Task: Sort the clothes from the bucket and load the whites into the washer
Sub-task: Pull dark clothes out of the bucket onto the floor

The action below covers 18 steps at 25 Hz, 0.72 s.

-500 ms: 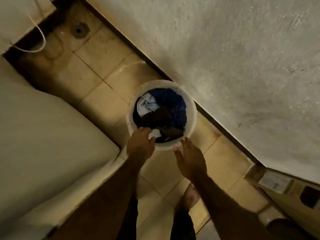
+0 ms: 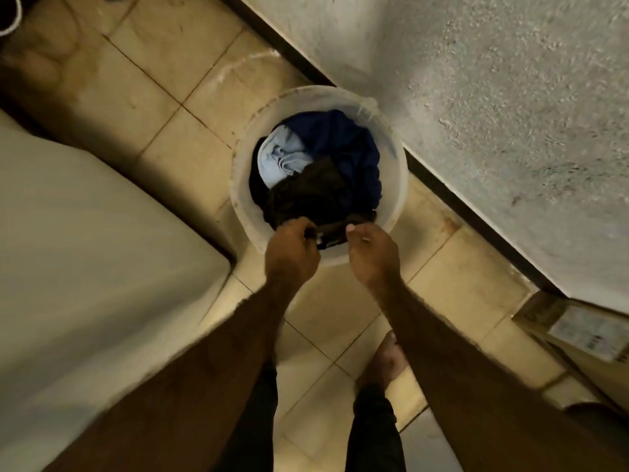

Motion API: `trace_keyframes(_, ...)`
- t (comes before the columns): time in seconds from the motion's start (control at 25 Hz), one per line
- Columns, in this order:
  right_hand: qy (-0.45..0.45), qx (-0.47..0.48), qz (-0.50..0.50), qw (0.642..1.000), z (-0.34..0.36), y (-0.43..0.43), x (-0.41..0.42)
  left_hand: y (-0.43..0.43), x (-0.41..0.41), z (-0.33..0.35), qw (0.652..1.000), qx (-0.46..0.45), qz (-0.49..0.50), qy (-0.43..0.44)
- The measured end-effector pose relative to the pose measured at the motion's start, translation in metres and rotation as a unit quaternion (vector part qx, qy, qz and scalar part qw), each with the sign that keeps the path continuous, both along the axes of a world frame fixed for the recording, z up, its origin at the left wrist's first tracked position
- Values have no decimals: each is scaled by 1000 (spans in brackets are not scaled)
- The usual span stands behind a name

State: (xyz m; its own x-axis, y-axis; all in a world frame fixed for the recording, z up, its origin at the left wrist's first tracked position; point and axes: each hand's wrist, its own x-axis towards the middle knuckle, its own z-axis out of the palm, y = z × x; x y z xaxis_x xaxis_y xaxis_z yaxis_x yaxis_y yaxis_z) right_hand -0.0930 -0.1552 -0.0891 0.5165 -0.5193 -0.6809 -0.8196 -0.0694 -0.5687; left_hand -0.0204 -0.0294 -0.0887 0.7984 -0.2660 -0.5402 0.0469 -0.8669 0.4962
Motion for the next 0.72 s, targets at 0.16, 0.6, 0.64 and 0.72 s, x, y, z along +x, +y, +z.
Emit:
trace_keyframes(0.16,58,191,-195,960,10,10,27,5,-49,28,995,-84,-47,-41)
trace_keyframes(0.6,169,166,-70,969,10,30,26,23,-93,76,980,-133,-86,-120)
trace_keyframes(0.64,163,173,-62,969,10,31,26,26,-97,80,980,-134,-85,-117)
trace_keyframes(0.72,142,163,-25,976,8,33,24,35,-101,82,980,-131,-90,-122)
